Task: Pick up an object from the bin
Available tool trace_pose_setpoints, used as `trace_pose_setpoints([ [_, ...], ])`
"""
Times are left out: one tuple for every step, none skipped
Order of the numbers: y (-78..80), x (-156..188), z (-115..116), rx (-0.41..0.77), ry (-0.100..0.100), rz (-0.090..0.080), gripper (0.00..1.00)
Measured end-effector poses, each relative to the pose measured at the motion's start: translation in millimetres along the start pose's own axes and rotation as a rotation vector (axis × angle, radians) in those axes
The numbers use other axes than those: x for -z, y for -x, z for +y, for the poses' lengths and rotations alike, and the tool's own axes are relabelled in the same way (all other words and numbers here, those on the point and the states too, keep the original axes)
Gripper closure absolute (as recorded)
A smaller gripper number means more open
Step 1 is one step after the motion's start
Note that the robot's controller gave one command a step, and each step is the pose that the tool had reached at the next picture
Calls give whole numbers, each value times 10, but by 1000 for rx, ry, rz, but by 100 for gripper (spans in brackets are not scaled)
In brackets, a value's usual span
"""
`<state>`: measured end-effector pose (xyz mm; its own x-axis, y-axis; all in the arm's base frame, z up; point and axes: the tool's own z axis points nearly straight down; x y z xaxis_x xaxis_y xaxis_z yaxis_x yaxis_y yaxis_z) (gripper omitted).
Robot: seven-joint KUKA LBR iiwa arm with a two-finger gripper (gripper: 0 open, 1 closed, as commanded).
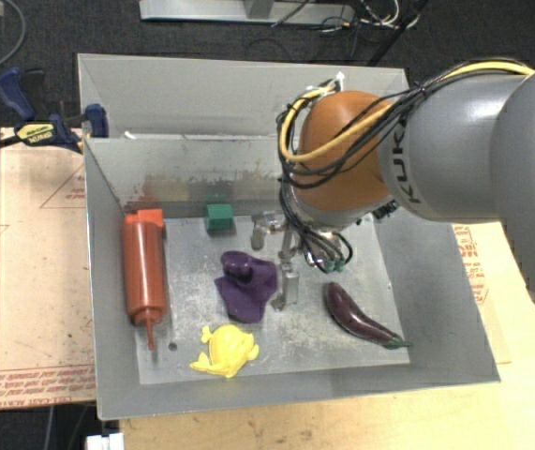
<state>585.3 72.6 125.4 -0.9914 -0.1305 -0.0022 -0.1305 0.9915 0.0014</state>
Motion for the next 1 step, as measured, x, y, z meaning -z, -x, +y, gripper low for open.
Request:
trace_pose_setpoints([
  [-46,-96,17,33,0,0,0],
])
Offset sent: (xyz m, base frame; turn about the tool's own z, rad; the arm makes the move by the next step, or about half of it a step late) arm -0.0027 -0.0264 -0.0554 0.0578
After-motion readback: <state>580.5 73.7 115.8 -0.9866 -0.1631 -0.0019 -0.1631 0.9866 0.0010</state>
